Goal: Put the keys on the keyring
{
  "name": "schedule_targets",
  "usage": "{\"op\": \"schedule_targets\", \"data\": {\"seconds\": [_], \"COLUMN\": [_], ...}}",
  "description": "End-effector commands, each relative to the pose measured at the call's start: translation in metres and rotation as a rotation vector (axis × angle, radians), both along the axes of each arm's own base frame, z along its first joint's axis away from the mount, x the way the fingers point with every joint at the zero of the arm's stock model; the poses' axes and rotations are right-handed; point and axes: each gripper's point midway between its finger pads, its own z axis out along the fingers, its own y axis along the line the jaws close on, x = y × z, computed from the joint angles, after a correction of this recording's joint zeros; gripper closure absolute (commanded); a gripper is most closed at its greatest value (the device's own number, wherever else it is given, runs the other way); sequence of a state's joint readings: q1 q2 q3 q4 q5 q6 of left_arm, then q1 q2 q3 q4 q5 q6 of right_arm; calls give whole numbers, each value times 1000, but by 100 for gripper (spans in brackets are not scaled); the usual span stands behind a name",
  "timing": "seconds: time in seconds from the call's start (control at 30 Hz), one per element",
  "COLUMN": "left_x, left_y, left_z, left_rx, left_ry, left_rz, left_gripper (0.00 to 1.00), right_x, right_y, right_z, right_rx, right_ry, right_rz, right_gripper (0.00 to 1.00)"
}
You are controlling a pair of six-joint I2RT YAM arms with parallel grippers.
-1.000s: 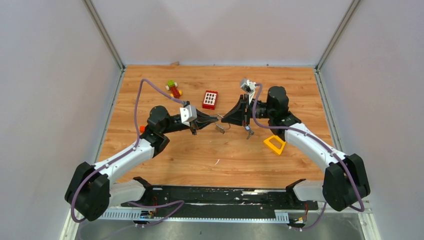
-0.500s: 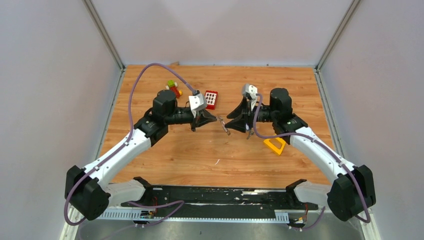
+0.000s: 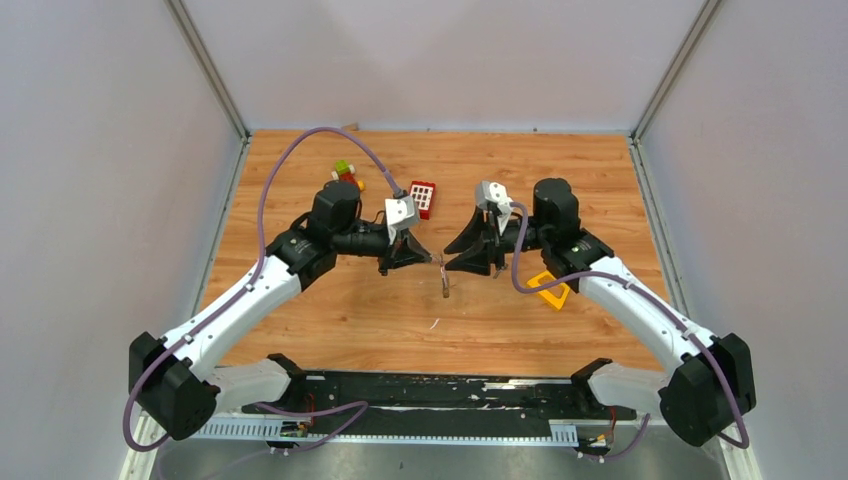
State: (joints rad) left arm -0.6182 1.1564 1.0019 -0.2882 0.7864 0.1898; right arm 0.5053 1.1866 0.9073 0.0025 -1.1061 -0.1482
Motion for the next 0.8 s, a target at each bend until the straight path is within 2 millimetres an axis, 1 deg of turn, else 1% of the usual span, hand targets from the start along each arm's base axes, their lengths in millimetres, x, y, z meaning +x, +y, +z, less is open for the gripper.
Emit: {"op": "schedule_targets", "data": {"seconds": [0.0, 0.07, 0.1, 0.2, 0.43, 0.77], "left_x": [-11, -13, -14, -16, -23, -30], "left_y": [-6, -7, -7, -8, -6, -7], "left_z": [20, 21, 21, 22, 24, 21], "left_rx": [-44, -48, -49, -59, -91, -88], "left_ry": [-37, -35, -34, -39, -83, -113], "left_rz": [-80, -88, -93, -106, -128, -156], "left_gripper": [100, 100, 100, 100, 100, 100], "right_x": [-19, -22, -24, -24, -17, -16], "right_y": [8, 11, 11, 14, 16, 19], "right_z": [20, 18, 15, 9, 4, 2], "right_rx": [41, 41, 29, 15, -2, -7], "right_ry": [-71, -74, -57, -44, -31, -24], "right_rz": [115, 135, 142, 146, 122, 118], "right_gripper": [64, 67, 69, 71, 71, 70]}}
